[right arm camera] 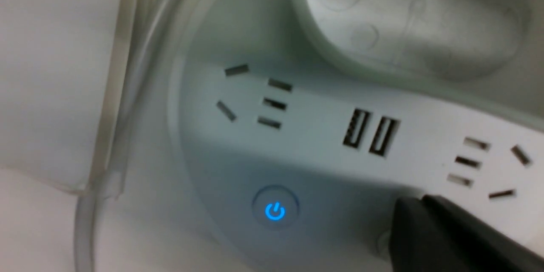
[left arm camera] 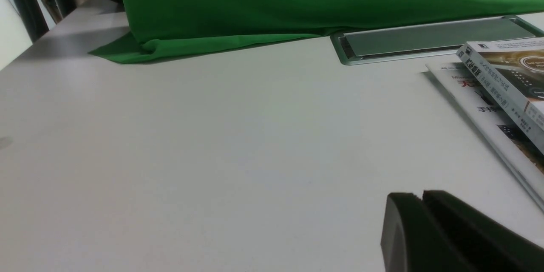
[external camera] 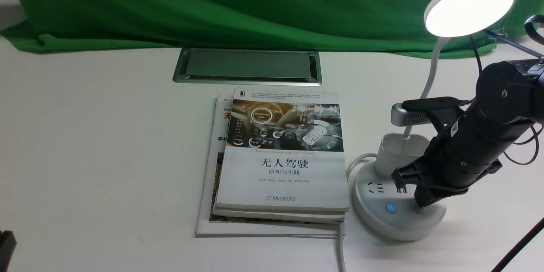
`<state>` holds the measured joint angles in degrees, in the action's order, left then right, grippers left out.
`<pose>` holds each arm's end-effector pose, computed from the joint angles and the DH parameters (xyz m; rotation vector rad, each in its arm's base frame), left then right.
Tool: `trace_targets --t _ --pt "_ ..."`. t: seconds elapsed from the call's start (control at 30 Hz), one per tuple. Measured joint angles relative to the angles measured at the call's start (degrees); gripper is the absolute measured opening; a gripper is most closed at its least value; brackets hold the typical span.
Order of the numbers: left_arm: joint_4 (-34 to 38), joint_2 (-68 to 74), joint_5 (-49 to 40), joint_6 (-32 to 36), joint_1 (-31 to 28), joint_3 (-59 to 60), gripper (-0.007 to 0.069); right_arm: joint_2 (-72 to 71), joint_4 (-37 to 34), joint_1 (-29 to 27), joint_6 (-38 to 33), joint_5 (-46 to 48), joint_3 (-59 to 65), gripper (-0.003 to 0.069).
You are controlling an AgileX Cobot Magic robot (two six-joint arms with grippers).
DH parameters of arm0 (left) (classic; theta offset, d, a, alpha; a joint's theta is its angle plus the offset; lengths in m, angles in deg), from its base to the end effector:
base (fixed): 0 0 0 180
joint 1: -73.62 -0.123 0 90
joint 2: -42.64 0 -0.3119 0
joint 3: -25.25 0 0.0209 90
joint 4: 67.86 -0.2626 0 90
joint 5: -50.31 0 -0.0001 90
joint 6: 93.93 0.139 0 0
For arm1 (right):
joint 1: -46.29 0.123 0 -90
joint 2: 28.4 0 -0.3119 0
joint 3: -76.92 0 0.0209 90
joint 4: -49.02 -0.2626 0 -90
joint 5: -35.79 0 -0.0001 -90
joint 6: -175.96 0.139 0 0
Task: Turn off the desk lamp on the white desktop by hand.
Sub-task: 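Press the power button on the lamp base to turn the lamp off with the right gripper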
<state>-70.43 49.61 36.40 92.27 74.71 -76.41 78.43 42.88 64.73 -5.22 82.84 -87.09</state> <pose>0.0876 -0.0002 0.1808 0.1398 1.7270 0.1071 0.3257 0.1201 0.1604 -0.4098 2.9469 0.1645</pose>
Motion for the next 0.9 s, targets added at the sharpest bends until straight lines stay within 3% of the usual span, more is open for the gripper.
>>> trace_targets --t 0.9 --pt "0.00 0.00 0.00 -0.07 0.00 0.00 0.0020 1.96 -0.58 0.00 -0.92 0.09 -1.13 0.0036"
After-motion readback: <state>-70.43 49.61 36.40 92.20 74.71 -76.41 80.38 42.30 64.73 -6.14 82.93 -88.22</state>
